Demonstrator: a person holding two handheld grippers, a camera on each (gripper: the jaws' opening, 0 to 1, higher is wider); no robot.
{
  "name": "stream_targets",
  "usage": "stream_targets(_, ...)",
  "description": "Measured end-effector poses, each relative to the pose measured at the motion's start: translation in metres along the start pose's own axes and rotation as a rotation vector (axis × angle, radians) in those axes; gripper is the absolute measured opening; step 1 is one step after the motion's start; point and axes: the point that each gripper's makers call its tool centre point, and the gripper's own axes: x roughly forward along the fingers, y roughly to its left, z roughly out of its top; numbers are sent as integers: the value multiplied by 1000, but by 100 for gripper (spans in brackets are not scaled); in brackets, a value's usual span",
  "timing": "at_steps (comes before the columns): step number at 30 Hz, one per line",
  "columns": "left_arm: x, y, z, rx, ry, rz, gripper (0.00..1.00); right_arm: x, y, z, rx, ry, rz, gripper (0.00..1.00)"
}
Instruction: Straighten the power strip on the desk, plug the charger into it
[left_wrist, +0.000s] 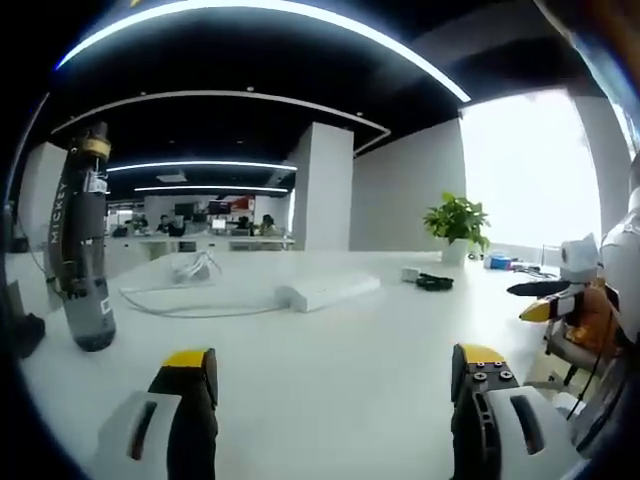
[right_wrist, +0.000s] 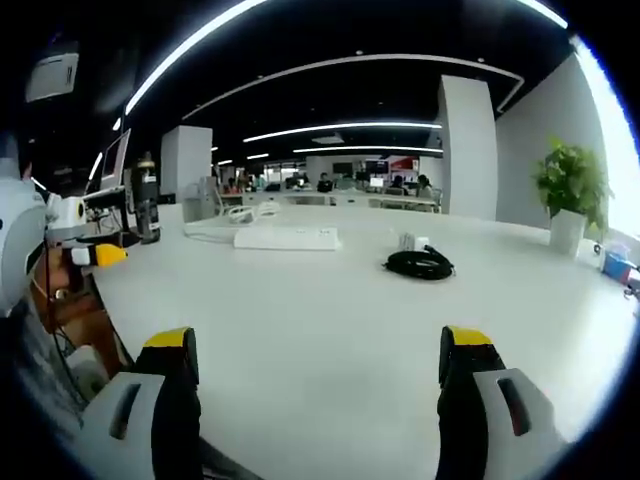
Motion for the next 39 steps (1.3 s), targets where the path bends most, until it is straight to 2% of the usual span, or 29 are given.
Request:
stream_targets(7,0,-3,4,-10,-14,-11,99,-1,-3,2,13,-14,-10,100)
stream_targets(27,0,-2,-1,-12,5,0,99,-1,0,2,10,-8,-1,99)
stream_targets(34,2,10,12,10,-24,43,99,5,-2,13,26,-46,22,98)
stream_targets(39,9,13,17,42,-29,53,99,13,2,21,-25,-47,50,98)
